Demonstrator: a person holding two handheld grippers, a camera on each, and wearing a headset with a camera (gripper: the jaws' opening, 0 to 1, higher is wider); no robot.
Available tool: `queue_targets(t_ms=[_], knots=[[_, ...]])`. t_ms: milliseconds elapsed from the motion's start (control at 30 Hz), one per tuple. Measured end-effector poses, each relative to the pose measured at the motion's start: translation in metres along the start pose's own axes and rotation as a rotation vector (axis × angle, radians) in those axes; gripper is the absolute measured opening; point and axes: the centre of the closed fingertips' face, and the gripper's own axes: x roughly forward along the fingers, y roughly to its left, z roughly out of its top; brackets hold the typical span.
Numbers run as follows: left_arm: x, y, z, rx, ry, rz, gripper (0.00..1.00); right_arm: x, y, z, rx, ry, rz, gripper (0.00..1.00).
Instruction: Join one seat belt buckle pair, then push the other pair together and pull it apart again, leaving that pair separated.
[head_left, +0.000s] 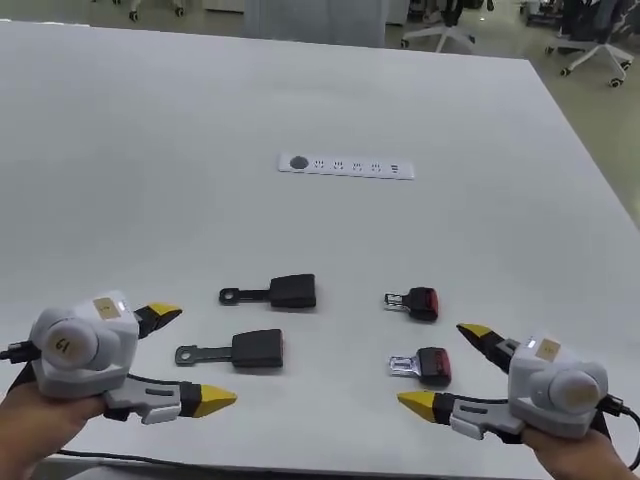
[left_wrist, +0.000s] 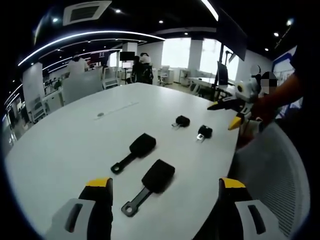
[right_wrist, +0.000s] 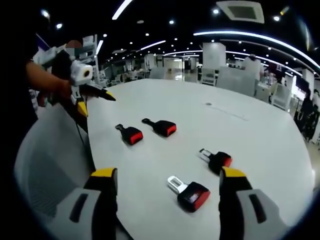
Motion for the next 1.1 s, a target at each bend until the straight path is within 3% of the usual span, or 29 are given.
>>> queue_targets(t_ms=[267,700,933,1100], knots=[[0.007,0.002,0.002,0.006,0.007,-0.009,0.88,0.002,-0.003,-0.008,-0.006,0.027,0.017,0.85],[0.026,0.004,-0.008,-0.011,0.045,-0.035,0.87,0.016,-0.013,-0.021,0.006,0.072,0.060,0.83],[0.042,0.009,-0.021,-0.036,0.072,-0.046,0.87,0.025,-0.017,-0.030,-0.018,0.107,0.090,0.82],[0.056,0.008,-0.032,-0.017,0.113,-0.065,0.88,0.025,-0.021,-0.038,-0.033,0.140,0.113,0.81]])
